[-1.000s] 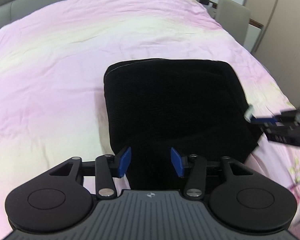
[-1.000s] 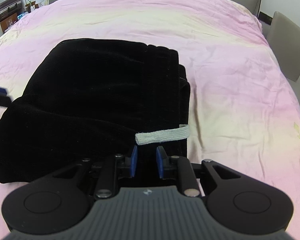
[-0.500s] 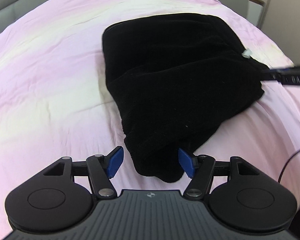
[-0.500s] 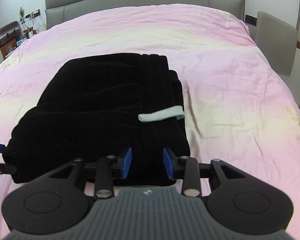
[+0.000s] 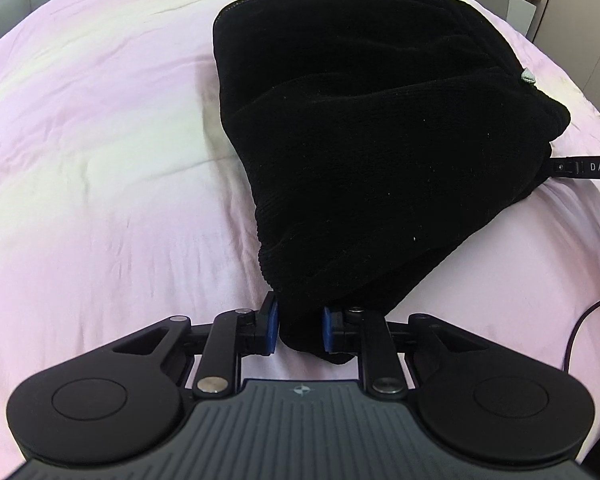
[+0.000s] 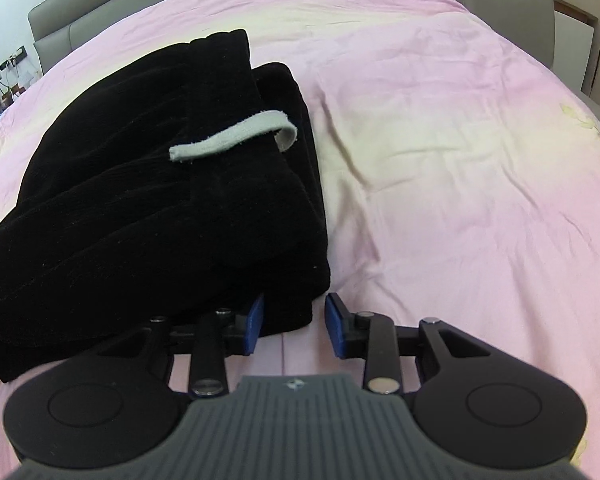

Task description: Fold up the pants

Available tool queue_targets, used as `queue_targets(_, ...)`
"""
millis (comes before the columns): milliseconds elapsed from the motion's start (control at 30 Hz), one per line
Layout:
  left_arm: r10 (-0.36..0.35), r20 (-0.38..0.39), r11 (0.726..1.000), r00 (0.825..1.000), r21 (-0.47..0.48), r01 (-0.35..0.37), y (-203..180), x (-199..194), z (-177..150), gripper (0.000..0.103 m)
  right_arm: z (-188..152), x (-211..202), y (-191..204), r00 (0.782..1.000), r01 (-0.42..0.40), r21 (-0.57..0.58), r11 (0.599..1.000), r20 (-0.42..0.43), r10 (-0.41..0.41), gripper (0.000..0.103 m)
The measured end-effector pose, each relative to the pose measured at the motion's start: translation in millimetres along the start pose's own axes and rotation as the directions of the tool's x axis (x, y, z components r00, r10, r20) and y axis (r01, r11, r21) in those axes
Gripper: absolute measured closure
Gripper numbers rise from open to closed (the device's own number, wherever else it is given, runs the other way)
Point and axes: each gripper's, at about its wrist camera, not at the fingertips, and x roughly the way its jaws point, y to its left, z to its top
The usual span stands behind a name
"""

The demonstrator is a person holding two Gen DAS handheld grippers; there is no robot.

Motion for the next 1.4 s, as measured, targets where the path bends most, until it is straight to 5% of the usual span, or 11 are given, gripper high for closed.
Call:
queue_targets(233, 0.033, -0.064, 0.998, 0.997, 0.055, -0.030, -6.9, -14.3, 3.7, 0.079, -2.4, -3.2, 9.1, 0.999, 0.023, -0.057, 0.998, -0.034, -0.025, 0.073)
queue_targets(533, 0.077, -0.038, 0.991, 0.996, 0.110, -0.072, -13.2, -49.4, -3.5, 0.078, -0.5, -44.2, 19.3, 1.000, 0.002, -0.106, 0.994, -0.005, -0.003, 0.072)
queue_targets(733, 0.040, 0.057, 0.991, 0.998, 0.129, -0.047, -15.7, -86.7, 18.1, 0.059, 15.3, -75.4, 27.5, 0.999, -0.029, -0.136, 0.990, 0.012, 0.031, 0.049)
queue_targets(800, 0.006, 0.092, 0.995, 0.996, 0.095, -0.015, -9.7, -94.8, 31.7, 0.047, 22.3, -84.4, 29.8, 0.999, -0.036, -0.147, 0.989, 0.021, 0.039, 0.040)
queue_targets(967, -0.090, 0.156, 0.994, 0.984, -0.048, 0.098, 20.1, -95.1, 71.4, 0.037, 44.9, -93.0, 24.3, 0.998, -0.062, -0.118, 0.991, 0.021, 0.065, 0.022)
queue_targets(1233, -0.158, 0.193, 0.925, 0.968, -0.315, 0.214, 70.3, -43.7, 118.4, 0.033, 87.6, -62.5, -5.1, 0.995, -0.099, 0.051, 0.994, -0.023, 0.101, 0.021)
queue_targets(1400, -0.104, 0.211, 0.936, 0.972, -0.310, 0.168, 81.7, -11.2, 153.6, 0.042, 117.6, -39.9, 9.3, 0.997, -0.074, -0.029, 0.997, 0.002, 0.074, 0.036)
